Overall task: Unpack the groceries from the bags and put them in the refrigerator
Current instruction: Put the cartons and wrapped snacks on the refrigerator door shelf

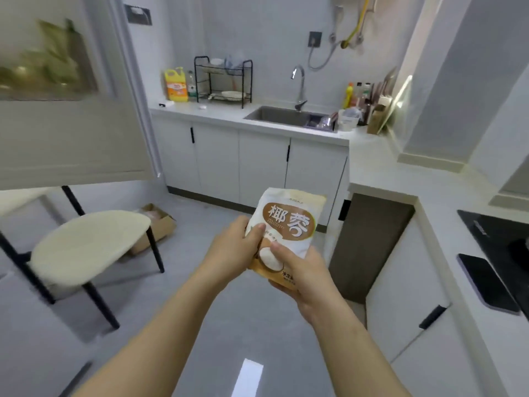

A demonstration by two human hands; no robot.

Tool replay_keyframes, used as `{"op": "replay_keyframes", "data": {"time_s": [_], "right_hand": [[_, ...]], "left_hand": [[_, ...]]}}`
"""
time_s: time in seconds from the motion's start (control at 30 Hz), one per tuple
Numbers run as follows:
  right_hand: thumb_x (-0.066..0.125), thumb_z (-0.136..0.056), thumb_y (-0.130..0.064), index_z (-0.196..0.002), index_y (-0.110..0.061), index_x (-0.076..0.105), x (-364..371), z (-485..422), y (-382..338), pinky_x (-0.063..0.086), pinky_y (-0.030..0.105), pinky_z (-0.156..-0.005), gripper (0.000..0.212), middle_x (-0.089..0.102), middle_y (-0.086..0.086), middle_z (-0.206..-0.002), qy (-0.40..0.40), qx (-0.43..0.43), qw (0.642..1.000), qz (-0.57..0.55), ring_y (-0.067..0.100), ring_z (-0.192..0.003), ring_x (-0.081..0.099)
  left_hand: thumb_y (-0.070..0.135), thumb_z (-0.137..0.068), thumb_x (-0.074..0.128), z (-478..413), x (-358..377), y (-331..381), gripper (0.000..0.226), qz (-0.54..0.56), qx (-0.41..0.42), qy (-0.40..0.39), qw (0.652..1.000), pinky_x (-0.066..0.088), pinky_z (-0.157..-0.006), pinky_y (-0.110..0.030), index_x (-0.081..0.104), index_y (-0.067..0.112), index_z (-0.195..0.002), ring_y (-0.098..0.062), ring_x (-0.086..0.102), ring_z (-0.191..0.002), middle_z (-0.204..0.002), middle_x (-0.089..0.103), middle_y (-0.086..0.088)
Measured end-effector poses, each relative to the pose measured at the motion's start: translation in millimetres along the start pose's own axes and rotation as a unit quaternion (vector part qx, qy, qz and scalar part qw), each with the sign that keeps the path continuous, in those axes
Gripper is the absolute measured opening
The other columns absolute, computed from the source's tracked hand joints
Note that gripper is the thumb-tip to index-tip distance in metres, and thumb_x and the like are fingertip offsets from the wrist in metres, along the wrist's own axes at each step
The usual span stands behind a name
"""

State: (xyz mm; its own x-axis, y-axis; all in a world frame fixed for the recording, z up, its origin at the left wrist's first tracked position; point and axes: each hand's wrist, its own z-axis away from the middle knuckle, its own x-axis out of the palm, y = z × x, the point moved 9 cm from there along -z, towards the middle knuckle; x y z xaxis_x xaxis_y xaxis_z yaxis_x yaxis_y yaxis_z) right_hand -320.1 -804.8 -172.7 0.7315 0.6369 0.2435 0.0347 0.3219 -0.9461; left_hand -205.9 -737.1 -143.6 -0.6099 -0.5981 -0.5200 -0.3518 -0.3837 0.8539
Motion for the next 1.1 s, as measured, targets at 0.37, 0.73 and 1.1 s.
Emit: {"op": "replay_keyframes", "data": {"time_s": [0.37, 0.73, 1.1], "right_hand": [[0.068, -0.082, -0.012, -0.107, -0.026, 0.059, 227.6, 20.0, -20.9, 0.057, 0.024, -0.072, 0.03, 0.071, -0.005, -0.101, -0.194, -0.126, 0.972, 0.051, 0.011, -0.09, 0.068], [0.07, -0.081, -0.01, -0.096, -0.025, 0.058, 362.8, 28.6, -85.8, 0.055, 0.017, -0.064, 0.025, 0.07, -0.008, -0.09, -0.317, -0.238, 0.917, 0.05, 0.005, -0.08, 0.068], [0.07, -0.081, -0.011, -0.092, -0.031, 0.058, 436.3, -22.5, -197.0, 0.055, 0.015, -0.066, 0.025, 0.068, -0.014, -0.089, -0.351, -0.367, 0.861, 0.042, 0.0, -0.08, 0.067]], "left_hand": [[0.035, -0.097, 0.043, 70.1, -229.2, -51.2, 0.023, 0.038, 0.033, 0.224, 0.973, 0.046, -0.065, -0.036, 0.051, 0.022, -0.08, -0.015, 0.054, -0.069, -0.07, 0.055, 0.005], [0.034, -0.098, 0.044, 93.2, -359.6, -32.2, 0.014, 0.038, 0.09, 0.351, 0.931, 0.053, -0.073, -0.033, 0.054, 0.026, -0.094, -0.014, 0.061, -0.084, -0.093, 0.065, 0.0], [0.03, -0.097, 0.048, 26.0, -452.3, 43.3, 0.011, -0.02, 0.171, 0.373, 0.912, 0.051, -0.088, -0.043, 0.056, 0.023, -0.098, -0.017, 0.062, -0.097, -0.1, 0.066, 0.003]]}}
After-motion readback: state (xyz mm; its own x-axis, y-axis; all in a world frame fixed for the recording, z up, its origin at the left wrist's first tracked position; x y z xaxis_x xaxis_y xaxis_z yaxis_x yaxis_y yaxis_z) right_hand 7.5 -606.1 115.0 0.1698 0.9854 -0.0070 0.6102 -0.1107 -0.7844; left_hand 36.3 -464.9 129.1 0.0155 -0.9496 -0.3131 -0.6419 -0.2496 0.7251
